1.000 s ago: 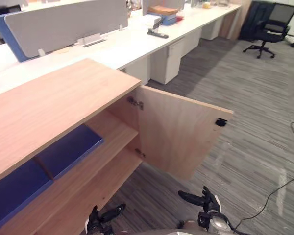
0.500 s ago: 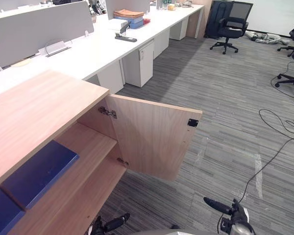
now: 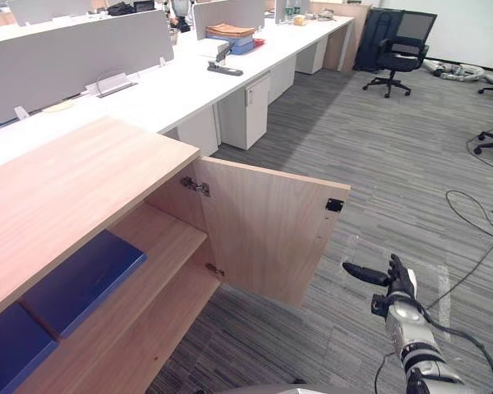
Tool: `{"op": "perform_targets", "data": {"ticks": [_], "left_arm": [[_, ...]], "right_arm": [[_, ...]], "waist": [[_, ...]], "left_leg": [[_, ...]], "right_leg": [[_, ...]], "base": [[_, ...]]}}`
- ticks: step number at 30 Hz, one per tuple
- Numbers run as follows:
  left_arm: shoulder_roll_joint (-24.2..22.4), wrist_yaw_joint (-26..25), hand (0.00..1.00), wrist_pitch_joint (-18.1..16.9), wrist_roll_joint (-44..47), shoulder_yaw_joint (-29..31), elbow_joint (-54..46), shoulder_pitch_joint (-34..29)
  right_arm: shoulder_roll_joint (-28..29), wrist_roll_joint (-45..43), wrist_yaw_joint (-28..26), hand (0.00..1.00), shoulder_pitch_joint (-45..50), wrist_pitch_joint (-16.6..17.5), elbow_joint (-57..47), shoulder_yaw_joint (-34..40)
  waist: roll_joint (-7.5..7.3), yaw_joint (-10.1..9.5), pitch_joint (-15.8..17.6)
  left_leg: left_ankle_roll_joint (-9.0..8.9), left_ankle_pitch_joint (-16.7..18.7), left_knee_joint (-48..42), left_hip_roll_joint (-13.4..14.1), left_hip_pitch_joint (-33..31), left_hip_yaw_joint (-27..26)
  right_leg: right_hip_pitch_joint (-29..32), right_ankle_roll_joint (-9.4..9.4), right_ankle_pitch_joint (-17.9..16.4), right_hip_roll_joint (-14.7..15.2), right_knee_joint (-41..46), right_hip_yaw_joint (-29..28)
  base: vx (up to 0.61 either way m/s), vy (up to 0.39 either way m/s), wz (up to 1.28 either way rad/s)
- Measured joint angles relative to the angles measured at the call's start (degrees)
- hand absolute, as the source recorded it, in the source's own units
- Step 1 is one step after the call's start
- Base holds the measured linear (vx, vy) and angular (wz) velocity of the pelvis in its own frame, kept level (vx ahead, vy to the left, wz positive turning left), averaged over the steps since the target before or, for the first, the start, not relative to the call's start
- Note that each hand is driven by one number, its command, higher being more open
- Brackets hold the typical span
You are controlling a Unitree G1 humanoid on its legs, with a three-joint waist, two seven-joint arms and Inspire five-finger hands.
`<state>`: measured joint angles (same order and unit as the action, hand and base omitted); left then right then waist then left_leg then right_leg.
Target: Walk over to the cabinet, pick up the folder, carry it to the office cabinet, place the folder inside the office cabinet, then close the office cabinet door
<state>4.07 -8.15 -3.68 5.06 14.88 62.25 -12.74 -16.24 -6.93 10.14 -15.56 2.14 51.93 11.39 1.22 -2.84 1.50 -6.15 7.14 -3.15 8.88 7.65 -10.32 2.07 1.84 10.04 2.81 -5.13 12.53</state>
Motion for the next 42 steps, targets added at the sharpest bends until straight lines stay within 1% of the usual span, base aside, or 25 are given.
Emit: {"op": "perform_targets", "data": {"ticks": [2, 5, 7, 10, 13, 16, 20, 24, 26, 29, 31, 32, 35, 36, 37, 38, 39, 40, 41, 42], "left_arm": [[0.0, 0.3, 1.00, 0.0, 0.0, 0.0, 0.0, 0.4], [0.0, 0.5, 1.00, 0.0, 0.0, 0.0, 0.0, 0.6], [0.0, 0.6, 1.00, 0.0, 0.0, 0.0, 0.0, 0.6], [0.0, 0.6, 1.00, 0.0, 0.0, 0.0, 0.0, 0.7], [0.1, 0.6, 1.00, 0.0, 0.0, 0.0, -0.1, 0.7], [0.1, 0.7, 1.00, 0.0, 0.0, 0.0, -0.1, 1.1], [0.1, 0.7, 1.00, 0.0, 0.0, 0.0, -0.1, 1.6], [0.1, 0.7, 1.00, 0.0, -0.1, 0.1, -0.1, 2.0], [0.1, 0.7, 1.00, 0.0, -0.2, 0.1, -0.1, 2.1], [0.3, 1.0, 1.00, 0.0, -0.7, 0.1, -0.1, 2.3], [0.4, 1.1, 1.00, 0.0, -1.2, 0.1, -0.1, 2.3], [0.5, 1.2, 1.00, 0.0, -1.3, 0.0, -0.1, 2.3], [0.7, 1.3, 1.00, 0.0, -1.9, 0.1, -0.1, 2.7], [0.7, 1.3, 1.00, 0.0, -2.3, 0.1, 0.0, 2.9], [0.8, 1.3, 1.00, 0.0, -2.5, 0.1, 0.0, 3.1], [0.9, 1.3, 1.00, 0.0, -2.6, 0.2, 0.0, 3.1], [1.2, 1.3, 1.00, 0.0, -3.3, 0.3, 0.6, 3.3], [1.3, 1.3, 1.00, 0.0, -4.2, 1.8, 1.8, 4.1], [1.3, 1.2, 1.00, 0.0, -4.6, 2.7, 2.3, 4.5], [1.4, 1.2, 1.00, 0.0, -5.3, 4.2, 3.2, 5.4]], "right_arm": [[0.0, 0.0, -0.3, 1.00, -3.9, 0.3, 1.6, -2.8], [0.0, -0.1, -0.8, 1.00, -6.8, 0.5, 3.1, -5.2], [0.0, -0.2, -1.4, 1.00, -9.9, 0.5, 5.2, -6.5], [0.0, -2.2, -1.4, 1.00, -14.0, 0.5, 8.0, -6.5], [-0.1, -2.5, -1.4, 1.00, -16.9, 0.6, 10.0, -6.8], [-0.1, -2.9, -1.5, 1.00, -18.5, 0.6, 11.2, -8.2], [0.0, -2.9, -2.5, 1.00, -20.0, 0.6, 12.1, -10.2], [-0.4, -4.0, -2.5, 1.00, -20.5, 0.6, 12.1, -13.6], [-1.1, -4.2, -2.8, 1.00, -20.5, 0.6, 12.1, -16.8], [-3.3, -4.4, -4.0, 1.00, -19.1, 0.6, 9.9, -23.4], [-4.8, -4.4, -5.6, 1.00, -17.9, 0.6, 7.3, -28.4], [-5.1, -4.4, -6.0, 1.00, -17.4, 0.6, 6.3, -29.4], [-7.4, -4.5, -8.1, 1.00, -14.8, 0.6, 1.3, -36.5], [-8.9, -4.5, -8.7, 1.00, -13.8, 0.5, -1.5, -40.7], [-10.7, -4.4, -9.9, 1.00, -12.8, 0.5, -4.8, -44.6], [-11.7, -4.4, -10.3, 1.00, -12.7, 0.4, -6.5, -47.4], [-14.5, -4.3, -11.7, 1.00, -12.7, 0.4, -10.5, -53.6], [-18.2, -2.0, -14.0, 1.00, -12.7, 0.4, -15.7, -59.3], [-20.1, -0.9, -15.6, 1.00, -12.9, 0.4, -18.8, -62.2], [-23.6, 1.5, -19.6, 1.00, -13.8, 0.4, -25.0, -67.4]], "waist": [[0.46, 0.00, 0.3], [0.61, -0.07, 0.4], [0.51, -0.20, 0.6], [0.30, -0.31, 0.9], [0.01, -0.57, 1.2], [-0.09, -1.35, 1.4], [-0.10, -1.78, 2.1], [-0.04, -1.57, 3.0], [-0.11, -1.22, 3.2], [-0.27, -0.90, 3.4], [-0.41, -0.16, 3.7], [-0.48, 0.06, 3.7], [-0.61, 0.35, 3.8], [-0.64, 0.49, 3.8], [-0.69, 1.09, 3.8], [-0.70, 1.46, 3.8], [-0.70, 2.11, 3.8], [-0.78, 2.27, 3.7], [-0.85, 2.28, 3.6], [-1.01, 2.37, 3.5]], "left_leg": [[-0.01, 0.0, 0.0, 0.0, 0.0, 0.1], [0.00, -0.1, 0.1, -0.1, 0.0, 0.2], [0.03, -0.1, 0.2, -0.2, 0.0, 0.4], [0.16, -0.2, 0.2, -0.5, -0.2, 1.0], [0.33, -0.3, 0.2, -0.6, -0.5, 1.6], [0.38, -0.4, 0.2, -0.7, -0.6, 1.9], [0.41, -0.5, 0.2, -0.8, -0.8, 2.5], [0.39, -0.5, 0.2, -0.8, -0.8, 2.6], [0.39, -0.5, 0.2, -0.8, -0.8, 2.6], [0.36, -0.5, 0.2, -0.7, -0.7, 2.5], [0.23, -0.4, 0.2, -0.4, -0.6, 2.1], [0.19, -0.4, 0.2, -0.3, -0.6, 1.9], [-0.48, -0.1, 0.1, 0.7, 0.1, 0.4], [-0.80, 0.2, 0.1, 1.2, 0.2, -0.3], [-0.97, 0.1, 0.1, 1.6, 0.1, -0.7], [-1.06, 0.1, 0.1, 1.8, 0.1, -1.1], [-1.16, 0.0, 0.1, 2.2, 0.1, -1.5], [-1.24, 0.0, -0.1, 2.8, 0.0, -1.2], [-1.26, 0.0, -0.2, 3.1, 0.0, -1.0], [-1.35, -0.1, -0.5, 3.5, 0.0, -0.7]], "right_leg": [[0.0, -0.10, 0.1, 0.0, 0.0, 0.0], [0.0, -0.11, 0.1, 0.0, 0.0, 0.1], [0.0, -0.12, 0.1, 0.1, 0.1, 0.3], [-0.1, -0.12, 0.1, 0.4, 0.0, 0.7], [-0.1, -0.12, 0.1, 0.7, 0.0, 1.2], [-0.2, -0.12, 0.1, 0.8, 0.0, 1.5], [-0.3, -0.11, 0.1, 1.0, 0.0, 1.9], [-0.3, -0.10, 0.1, 0.9, 0.1, 1.9], [-0.3, -0.10, 0.1, 0.9, 0.1, 1.9], [-0.2, -0.10, 0.1, 0.8, 0.1, 1.7], [-0.2, -0.12, 0.0, 0.5, 0.1, 1.4], [-0.1, -0.15, 0.0, 0.3, 0.1, 1.2], [0.0, -0.35, -0.1, -0.8, 0.0, -0.1], [0.2, -0.60, -0.1, -1.4, 0.0, -0.7], [0.6, -0.91, -0.1, -1.9, 0.1, -1.1], [0.9, -1.04, -0.1, -2.2, 0.1, -1.4], [1.3, -1.42, 0.0, -2.8, 0.2, -2.0], [1.6, -1.89, 0.1, -3.3, 0.3, -2.8], [1.8, -2.16, 0.2, -3.8, 0.3, -3.1], [2.0, -2.55, 0.2, -4.4, 0.3, -3.5]], "base": [[0.00, 0.020, 0.00], [0.00, 0.041, 0.02], [0.00, 0.049, 0.04], [-0.02, 0.041, 0.08], [-0.03, 0.033, 0.10], [-0.03, 0.035, 0.05], [-0.03, 0.033, 0.06], [-0.02, 0.031, 0.01], [-0.01, 0.022, -0.01], [-0.02, 0.021, -0.02], [-0.02, 0.026, -0.09], [-0.02, 0.013, -0.16], [-0.02, 0.000, -0.25], [-0.02, -0.025, -0.29], [-0.01, -0.026, -0.30], [0.00, -0.032, -0.29], [0.01, -0.037, -0.37], [0.01, -0.040, -0.40], [0.01, -0.064, -0.38], [0.00, -0.082, -0.25]]}}
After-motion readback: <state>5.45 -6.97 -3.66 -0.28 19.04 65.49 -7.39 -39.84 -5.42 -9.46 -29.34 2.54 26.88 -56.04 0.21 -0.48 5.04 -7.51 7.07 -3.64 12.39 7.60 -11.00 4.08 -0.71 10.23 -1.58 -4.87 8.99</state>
